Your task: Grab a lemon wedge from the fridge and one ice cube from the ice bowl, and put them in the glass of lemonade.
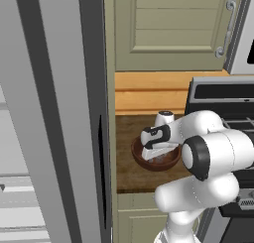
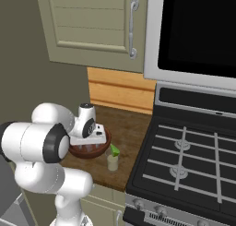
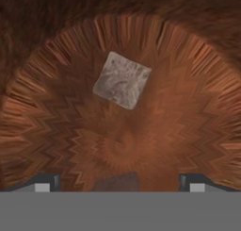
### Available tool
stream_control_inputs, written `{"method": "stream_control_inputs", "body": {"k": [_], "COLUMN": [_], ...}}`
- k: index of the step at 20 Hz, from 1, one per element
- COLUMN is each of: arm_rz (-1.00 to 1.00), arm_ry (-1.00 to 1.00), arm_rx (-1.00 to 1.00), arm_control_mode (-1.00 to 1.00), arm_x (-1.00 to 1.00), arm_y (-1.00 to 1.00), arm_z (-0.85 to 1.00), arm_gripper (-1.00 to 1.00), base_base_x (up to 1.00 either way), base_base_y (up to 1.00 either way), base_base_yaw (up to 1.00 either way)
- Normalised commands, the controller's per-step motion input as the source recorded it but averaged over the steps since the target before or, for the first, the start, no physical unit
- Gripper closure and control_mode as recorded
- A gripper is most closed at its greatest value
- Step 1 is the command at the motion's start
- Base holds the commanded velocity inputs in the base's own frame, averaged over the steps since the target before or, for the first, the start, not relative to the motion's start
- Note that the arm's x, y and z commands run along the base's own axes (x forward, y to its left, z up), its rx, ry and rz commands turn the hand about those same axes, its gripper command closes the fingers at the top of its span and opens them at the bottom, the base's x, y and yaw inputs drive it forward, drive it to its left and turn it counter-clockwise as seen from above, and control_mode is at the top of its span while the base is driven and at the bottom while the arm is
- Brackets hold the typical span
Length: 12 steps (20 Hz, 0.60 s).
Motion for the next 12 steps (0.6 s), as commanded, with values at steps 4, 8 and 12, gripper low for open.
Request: {"method": "stream_control_inputs", "body": {"k": [4, 8, 12], "arm_rz": [0.0, 0.0, 0.0], "arm_ry": [-0.01, -0.01, -0.02], "arm_rx": [0.0, 0.0, 0.0], "arm_control_mode": [-1.0, -1.0, -1.0], "arm_x": [-0.11, -0.01, 0.0], "arm_y": [0.0, 0.0, 0.0], "arm_z": [0.0, 0.0, 0.0], "arm_gripper": [-1.0, -1.0, -1.0], "base_base_x": [0.0, 0.0, 0.0], "base_base_y": [0.0, 0.0, 0.0], "base_base_yaw": [0.0, 0.0, 0.0]}}
